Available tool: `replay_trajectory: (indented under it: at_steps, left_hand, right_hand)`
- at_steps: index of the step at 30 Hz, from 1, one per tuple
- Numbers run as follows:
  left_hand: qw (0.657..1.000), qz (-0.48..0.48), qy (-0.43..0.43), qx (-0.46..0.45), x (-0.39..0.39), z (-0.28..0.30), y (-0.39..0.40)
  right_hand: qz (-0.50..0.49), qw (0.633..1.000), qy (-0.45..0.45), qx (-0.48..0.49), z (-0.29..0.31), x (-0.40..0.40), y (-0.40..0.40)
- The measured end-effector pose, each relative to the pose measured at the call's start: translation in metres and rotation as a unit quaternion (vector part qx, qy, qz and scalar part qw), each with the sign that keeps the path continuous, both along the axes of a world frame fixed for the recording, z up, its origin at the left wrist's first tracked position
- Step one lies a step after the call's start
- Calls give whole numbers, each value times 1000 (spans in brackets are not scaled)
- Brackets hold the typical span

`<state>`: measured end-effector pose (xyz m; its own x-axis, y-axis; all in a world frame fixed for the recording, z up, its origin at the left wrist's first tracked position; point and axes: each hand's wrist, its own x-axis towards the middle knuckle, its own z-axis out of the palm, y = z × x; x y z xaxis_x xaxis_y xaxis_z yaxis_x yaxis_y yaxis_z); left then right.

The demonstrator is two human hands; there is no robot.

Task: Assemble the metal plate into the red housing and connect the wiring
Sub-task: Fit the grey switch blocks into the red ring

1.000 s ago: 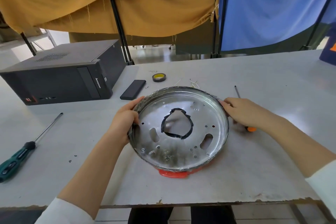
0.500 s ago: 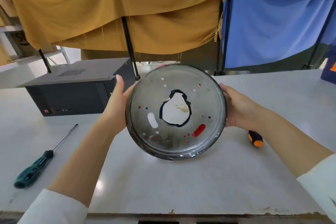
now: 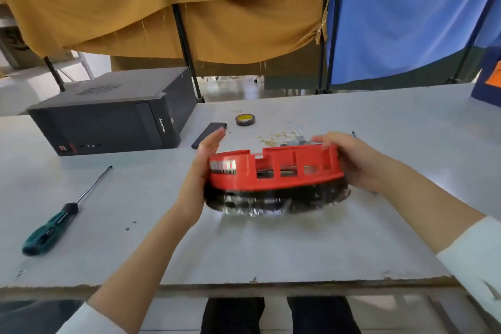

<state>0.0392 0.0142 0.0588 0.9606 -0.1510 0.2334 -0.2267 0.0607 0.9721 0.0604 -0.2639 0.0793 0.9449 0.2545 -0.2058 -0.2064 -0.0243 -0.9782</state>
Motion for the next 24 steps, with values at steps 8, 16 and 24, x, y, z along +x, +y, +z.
replay_trajectory:
  at_steps: [8,16,24]
  left_hand:
    - [987,3,157,-35,8,-35,-1]
    - [981,-13,185,58,43,-26,7]
    - [977,-85,155,117,97,-19,-20]
  right_hand:
    - [-63,993,-50,-83,-38,-3,6]
    - [-87,971,-94,-203,-39,18,-2]
    - [69,943,-102,-309,-15,68,-4]
